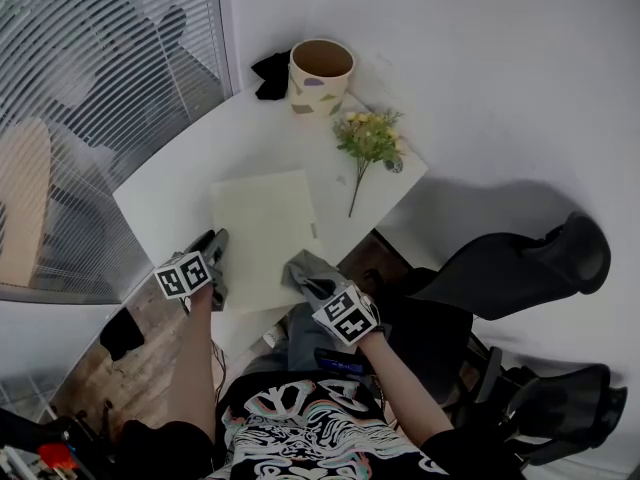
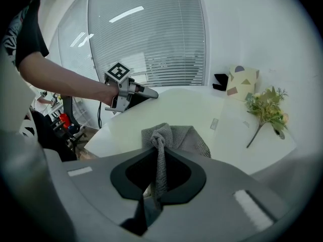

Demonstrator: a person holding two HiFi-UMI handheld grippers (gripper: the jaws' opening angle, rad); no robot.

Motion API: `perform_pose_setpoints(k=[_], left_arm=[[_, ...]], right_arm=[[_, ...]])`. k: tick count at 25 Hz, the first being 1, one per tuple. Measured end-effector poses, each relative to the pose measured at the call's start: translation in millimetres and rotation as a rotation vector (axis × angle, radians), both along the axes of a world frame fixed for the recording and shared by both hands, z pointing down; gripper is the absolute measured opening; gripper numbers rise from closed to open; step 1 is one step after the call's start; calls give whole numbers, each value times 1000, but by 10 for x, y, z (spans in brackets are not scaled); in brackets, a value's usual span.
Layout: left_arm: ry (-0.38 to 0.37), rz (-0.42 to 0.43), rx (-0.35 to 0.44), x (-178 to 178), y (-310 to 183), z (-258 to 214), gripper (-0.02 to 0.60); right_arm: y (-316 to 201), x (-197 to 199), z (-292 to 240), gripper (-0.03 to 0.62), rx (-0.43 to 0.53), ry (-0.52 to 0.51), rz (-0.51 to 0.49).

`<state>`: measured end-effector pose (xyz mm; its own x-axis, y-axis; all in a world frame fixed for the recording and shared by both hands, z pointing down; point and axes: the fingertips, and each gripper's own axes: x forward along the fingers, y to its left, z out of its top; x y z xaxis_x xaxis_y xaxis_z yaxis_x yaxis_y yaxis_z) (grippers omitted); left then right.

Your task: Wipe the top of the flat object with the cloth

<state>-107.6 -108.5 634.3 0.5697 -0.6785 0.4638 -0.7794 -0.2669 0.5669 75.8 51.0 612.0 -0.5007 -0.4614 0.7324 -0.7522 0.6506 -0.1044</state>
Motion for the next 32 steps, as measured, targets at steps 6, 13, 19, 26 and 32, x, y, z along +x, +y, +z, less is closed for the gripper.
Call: perform_pose_setpoints(k=[6, 13, 19, 26, 32], left_arm=[[8, 5, 2, -12, 7, 50, 207], [11, 4, 9, 7, 2, 30, 207], [19, 1, 6, -3, 5, 24, 207], [18, -3, 5, -7, 14, 21, 207], [15, -14, 1, -10, 17, 1, 207]], right_arm=[[90, 1, 22, 15, -23, -7, -27], [108, 16, 36, 15, -34, 2, -57], [119, -32, 19, 15, -51, 19, -77], [144, -90, 13, 15, -63, 21, -97], [148, -166, 16, 15, -76, 13, -117]])
